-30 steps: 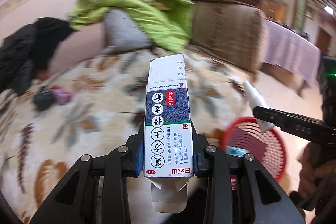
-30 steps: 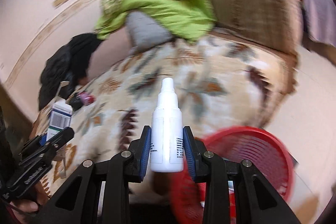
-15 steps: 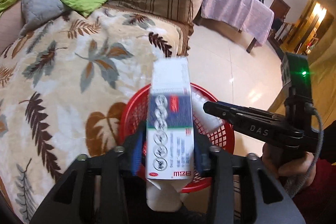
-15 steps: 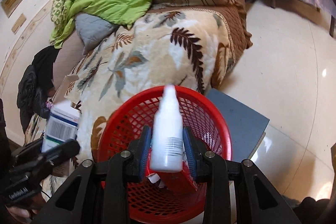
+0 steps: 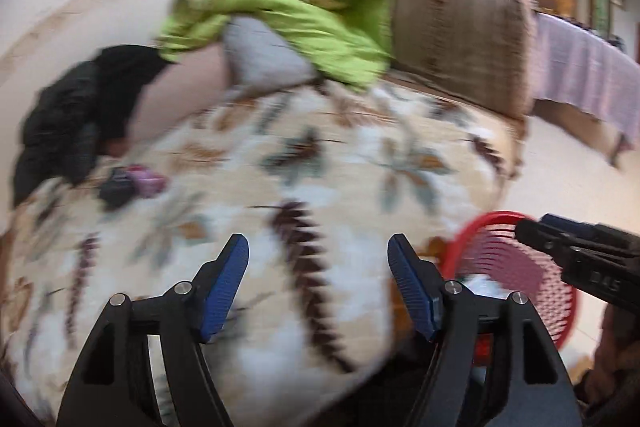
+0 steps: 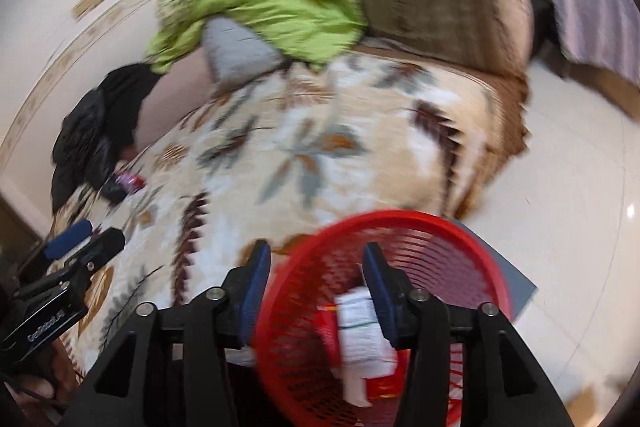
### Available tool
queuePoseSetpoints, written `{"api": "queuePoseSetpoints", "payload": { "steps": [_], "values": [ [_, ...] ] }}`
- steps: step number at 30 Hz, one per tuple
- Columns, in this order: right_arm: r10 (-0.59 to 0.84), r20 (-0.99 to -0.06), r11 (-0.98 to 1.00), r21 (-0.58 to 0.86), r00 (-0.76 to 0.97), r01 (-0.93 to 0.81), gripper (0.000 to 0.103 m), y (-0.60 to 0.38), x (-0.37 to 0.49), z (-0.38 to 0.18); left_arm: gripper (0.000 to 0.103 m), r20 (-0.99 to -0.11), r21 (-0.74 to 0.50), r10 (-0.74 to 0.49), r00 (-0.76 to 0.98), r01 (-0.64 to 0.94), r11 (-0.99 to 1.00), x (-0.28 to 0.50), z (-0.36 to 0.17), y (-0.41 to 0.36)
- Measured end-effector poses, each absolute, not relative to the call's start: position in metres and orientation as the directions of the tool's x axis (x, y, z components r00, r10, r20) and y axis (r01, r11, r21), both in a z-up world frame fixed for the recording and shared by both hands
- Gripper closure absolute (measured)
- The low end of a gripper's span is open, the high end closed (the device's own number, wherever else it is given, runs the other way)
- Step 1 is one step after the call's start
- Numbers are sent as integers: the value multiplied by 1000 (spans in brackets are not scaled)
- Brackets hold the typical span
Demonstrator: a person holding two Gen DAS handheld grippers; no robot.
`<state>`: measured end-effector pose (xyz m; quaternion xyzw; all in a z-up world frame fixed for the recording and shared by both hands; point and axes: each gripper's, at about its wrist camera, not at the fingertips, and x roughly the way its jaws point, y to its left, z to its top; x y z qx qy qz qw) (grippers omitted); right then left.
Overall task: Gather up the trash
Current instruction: 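Move both tools back over the black bag and pink wrapper, then grasp the black plastic bag with the left tool while the right tool grasps the pink wrapper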
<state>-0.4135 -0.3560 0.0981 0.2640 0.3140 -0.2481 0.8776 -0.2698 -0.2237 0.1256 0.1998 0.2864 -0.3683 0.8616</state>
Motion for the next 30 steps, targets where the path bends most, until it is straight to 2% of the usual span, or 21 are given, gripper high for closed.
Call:
{"api": "queuePoseSetpoints", "payload": {
  "steps": [12, 30],
  "values": [
    [-180, -665, 872, 234, 725, 430, 47, -276, -343, 119, 28, -602, 152, -406, 688, 597, 787, -227, 132, -138],
    [-120, -687, 909, 215, 716, 358, 47, -255, -286, 118, 28, -637, 105, -338, 693, 512, 852, -178, 116, -102]
  ]
}}
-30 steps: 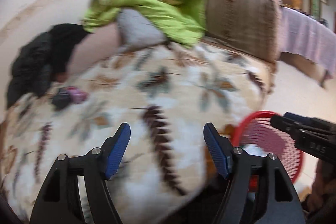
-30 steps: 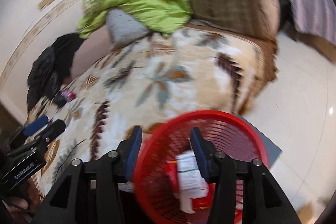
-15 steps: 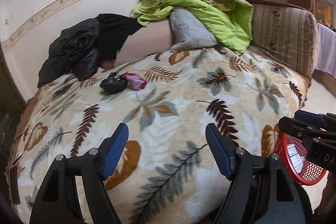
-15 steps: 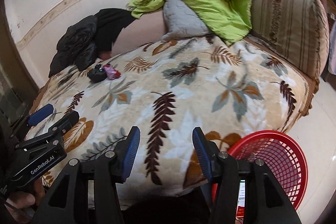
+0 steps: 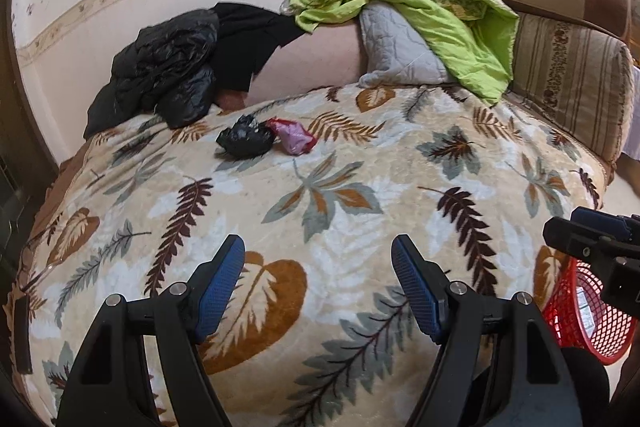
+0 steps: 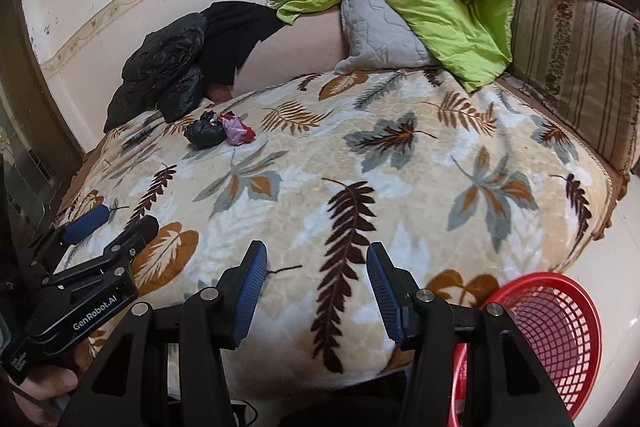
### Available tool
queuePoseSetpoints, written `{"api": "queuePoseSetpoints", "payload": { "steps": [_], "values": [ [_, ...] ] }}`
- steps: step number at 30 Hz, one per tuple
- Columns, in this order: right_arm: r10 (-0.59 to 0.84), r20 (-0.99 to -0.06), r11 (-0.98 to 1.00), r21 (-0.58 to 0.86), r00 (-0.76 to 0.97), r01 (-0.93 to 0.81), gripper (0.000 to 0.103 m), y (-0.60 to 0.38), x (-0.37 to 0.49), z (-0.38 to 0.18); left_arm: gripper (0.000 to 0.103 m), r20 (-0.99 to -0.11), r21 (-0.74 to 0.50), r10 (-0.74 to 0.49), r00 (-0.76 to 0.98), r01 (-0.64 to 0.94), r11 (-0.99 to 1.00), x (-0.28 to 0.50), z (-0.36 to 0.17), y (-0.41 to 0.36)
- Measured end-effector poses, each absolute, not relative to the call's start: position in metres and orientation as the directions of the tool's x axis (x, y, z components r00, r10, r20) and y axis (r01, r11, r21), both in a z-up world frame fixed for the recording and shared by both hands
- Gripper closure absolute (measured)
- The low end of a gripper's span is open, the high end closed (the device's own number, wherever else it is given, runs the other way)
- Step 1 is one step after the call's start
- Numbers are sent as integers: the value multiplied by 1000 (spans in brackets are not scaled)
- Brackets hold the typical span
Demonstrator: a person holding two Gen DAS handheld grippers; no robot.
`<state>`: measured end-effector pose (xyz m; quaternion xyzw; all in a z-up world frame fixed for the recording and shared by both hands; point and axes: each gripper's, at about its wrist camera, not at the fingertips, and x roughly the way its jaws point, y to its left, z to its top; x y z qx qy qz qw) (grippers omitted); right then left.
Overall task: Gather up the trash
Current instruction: 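Grasp the black plastic bag with the left tool while the right tool grasps the pink wrapper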
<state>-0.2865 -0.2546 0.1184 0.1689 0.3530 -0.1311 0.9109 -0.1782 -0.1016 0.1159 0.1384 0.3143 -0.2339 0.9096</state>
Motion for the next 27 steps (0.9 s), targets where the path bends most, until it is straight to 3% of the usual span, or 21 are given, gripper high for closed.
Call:
{"api": "queuePoseSetpoints", "payload": {
  "steps": [8, 13, 15, 18, 25, 26, 27],
  "values": [
    [-29, -713, 933, 233, 701, 276, 47, -248, -222, 114, 28, -701, 41, -286, 653, 436, 899, -107, 95, -66],
    [80, -716, 954, 257, 693, 156, 47, -238, -137, 107, 28, -735, -18, -251, 630, 352, 936, -52, 84, -27],
    [106, -720, 963, 247, 686, 110, 38, -232, -94, 102, 28, -743, -60, -262, 615, 329, 942, -35, 80, -15],
    [108, -716, 970, 227, 690, 83, 36, -227, -37, 93, 28, -757, -137, -302, 580, 310, 941, -7, 75, -3],
    [78, -726, 978, 188, 683, 88, 36, -231, 62, 62, 28, -729, -232, -398, 558, 346, 909, 57, 90, -7],
    [77, -736, 981, 177, 673, 81, 36, -230, 70, 57, 26, -721, -241, -412, 557, 356, 903, 70, 92, -11],
    [73, -753, 982, 168, 654, 83, 43, -229, 78, 49, 20, -719, -248, -420, 553, 360, 899, 81, 92, -14]
  ]
}}
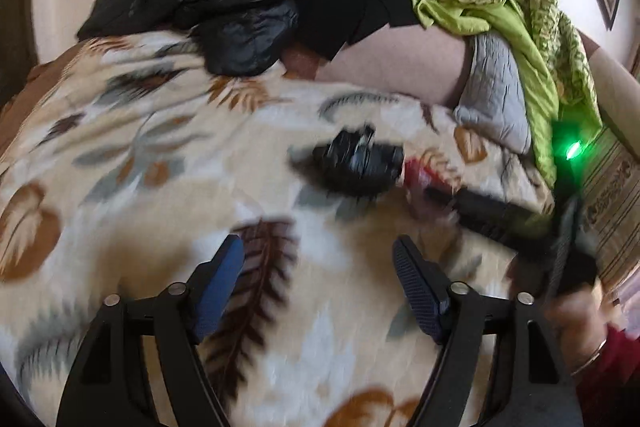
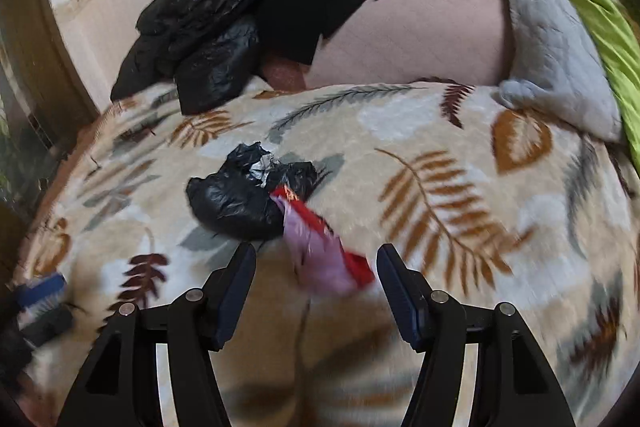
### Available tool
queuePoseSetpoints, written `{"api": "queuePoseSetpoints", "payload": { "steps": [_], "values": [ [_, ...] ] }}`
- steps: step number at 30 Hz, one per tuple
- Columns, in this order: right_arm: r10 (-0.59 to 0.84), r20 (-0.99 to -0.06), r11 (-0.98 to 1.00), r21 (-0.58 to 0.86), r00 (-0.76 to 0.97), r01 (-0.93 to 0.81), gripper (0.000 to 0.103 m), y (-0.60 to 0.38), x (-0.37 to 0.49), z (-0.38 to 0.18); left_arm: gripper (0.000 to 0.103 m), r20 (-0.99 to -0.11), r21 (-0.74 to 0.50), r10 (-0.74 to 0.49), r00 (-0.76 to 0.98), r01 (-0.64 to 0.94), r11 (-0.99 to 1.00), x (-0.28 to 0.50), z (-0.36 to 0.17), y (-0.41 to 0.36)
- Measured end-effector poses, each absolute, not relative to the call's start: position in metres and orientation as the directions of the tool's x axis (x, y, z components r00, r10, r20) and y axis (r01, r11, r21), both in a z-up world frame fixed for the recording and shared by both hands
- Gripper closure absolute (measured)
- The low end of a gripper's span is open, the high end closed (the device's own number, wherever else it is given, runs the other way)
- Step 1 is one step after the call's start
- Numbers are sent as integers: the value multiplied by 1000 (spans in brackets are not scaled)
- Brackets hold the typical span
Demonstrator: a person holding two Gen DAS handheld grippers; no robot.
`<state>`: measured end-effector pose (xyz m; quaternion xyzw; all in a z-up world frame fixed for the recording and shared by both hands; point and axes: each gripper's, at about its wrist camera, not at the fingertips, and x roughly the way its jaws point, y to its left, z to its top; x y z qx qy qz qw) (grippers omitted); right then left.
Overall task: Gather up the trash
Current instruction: 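Grasp the black plastic bag with the left tool while the right tool grasps the pink wrapper, then lift and carry the black bag and pink wrapper with both tools to the basket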
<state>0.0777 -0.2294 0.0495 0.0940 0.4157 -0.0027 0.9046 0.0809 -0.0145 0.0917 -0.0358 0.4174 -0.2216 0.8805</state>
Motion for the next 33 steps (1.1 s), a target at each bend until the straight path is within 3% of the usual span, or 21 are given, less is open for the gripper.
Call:
{"api": "queuePoseSetpoints", "payload": {
  "steps": [2, 4, 11, 13, 17, 25, 33],
  "values": [
    [69, -777, 982, 164, 625, 95, 70, -232, 85, 36, 18, -725, -249, -418, 548, 357, 900, 104, 87, -24],
    [66, -757, 979, 176, 651, 105, 75, -239, 76, 38, 18, -736, -265, -427, 526, 357, 896, 126, 78, -37],
    [83, -714, 958, 250, 695, 142, 75, -265, 17, 57, 19, -781, -223, -392, 486, 369, 902, 180, 35, -94],
    [99, -709, 950, 277, 698, 147, 75, -269, 4, 58, 41, -793, -208, -376, 480, 366, 907, 187, 22, -108],
    [104, -701, 939, 303, 705, 163, 75, -270, -22, 62, 52, -766, -241, -397, 505, 346, 907, 177, 25, -104],
    [82, -661, 926, 327, 746, 188, 75, -254, -95, 85, 53, -701, -175, -401, 589, 404, 898, 71, 72, -71],
    [0, -618, 954, 237, 786, 186, 75, -215, -194, 101, 53, -639, -86, -414, 648, 474, 876, -76, 108, -51]
  ]
}}
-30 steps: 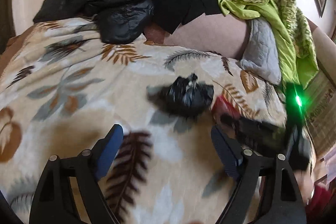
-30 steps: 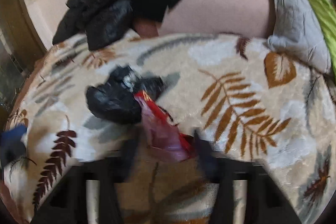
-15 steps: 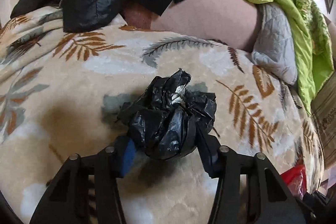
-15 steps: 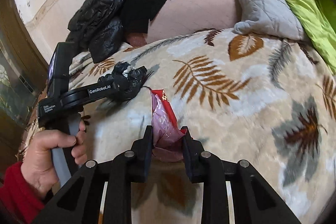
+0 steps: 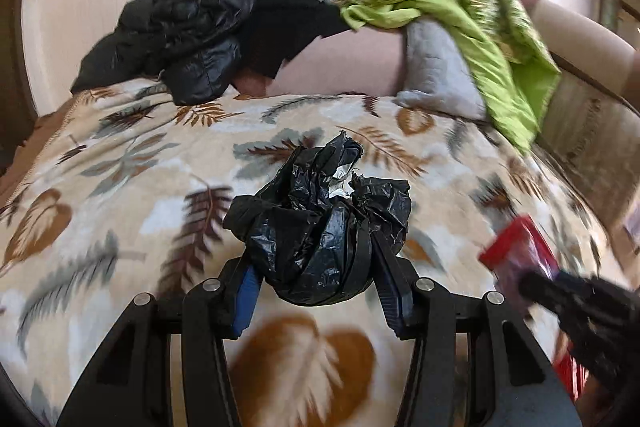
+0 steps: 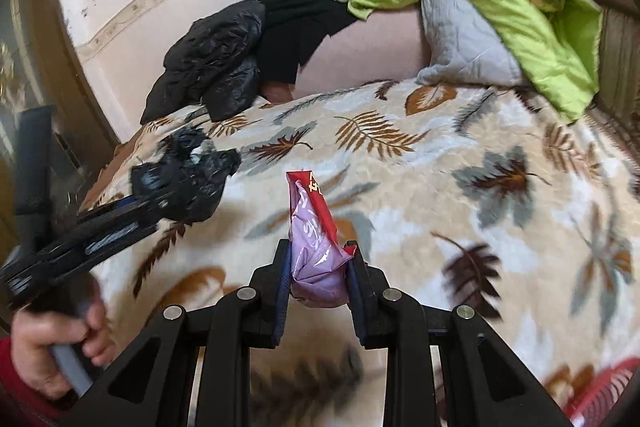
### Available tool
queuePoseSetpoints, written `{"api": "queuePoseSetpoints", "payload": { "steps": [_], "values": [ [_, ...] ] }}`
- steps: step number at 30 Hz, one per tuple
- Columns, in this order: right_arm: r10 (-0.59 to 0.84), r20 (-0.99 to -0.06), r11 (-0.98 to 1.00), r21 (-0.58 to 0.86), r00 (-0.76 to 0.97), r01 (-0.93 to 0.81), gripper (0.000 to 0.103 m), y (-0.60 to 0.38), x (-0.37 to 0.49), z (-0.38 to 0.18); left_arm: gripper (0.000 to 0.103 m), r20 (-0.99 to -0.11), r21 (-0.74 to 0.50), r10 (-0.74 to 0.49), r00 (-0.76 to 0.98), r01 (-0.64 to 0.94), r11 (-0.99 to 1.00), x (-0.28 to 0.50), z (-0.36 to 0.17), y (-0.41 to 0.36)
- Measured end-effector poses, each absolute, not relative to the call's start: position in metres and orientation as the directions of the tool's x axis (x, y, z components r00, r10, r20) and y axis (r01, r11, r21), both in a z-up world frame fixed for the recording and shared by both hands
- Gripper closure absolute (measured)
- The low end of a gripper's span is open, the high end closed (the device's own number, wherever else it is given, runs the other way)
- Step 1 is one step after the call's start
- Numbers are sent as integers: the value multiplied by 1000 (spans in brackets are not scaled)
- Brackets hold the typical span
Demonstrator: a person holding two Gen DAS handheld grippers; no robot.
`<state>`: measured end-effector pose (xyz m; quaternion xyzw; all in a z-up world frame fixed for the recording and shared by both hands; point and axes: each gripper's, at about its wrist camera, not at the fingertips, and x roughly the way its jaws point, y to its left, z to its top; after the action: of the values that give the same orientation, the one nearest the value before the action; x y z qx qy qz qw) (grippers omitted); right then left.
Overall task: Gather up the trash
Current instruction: 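Lift and carry the black bag and pink wrapper with both tools to the basket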
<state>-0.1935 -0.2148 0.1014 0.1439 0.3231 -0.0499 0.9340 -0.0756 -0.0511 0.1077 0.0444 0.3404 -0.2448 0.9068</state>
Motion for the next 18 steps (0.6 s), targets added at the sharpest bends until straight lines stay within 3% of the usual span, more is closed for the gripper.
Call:
{"api": "queuePoseSetpoints", "payload": {
  "steps": [7, 18],
  "values": [
    [-31, -584, 941, 256, 811, 220, 75, -220, -251, 104, 53, -614, -9, -382, 690, 478, 878, -164, 108, -56],
    [-44, -573, 914, 308, 819, 265, 75, -232, -292, 100, 53, -586, 108, -378, 716, 532, 840, -218, 110, -86]
  ]
}}
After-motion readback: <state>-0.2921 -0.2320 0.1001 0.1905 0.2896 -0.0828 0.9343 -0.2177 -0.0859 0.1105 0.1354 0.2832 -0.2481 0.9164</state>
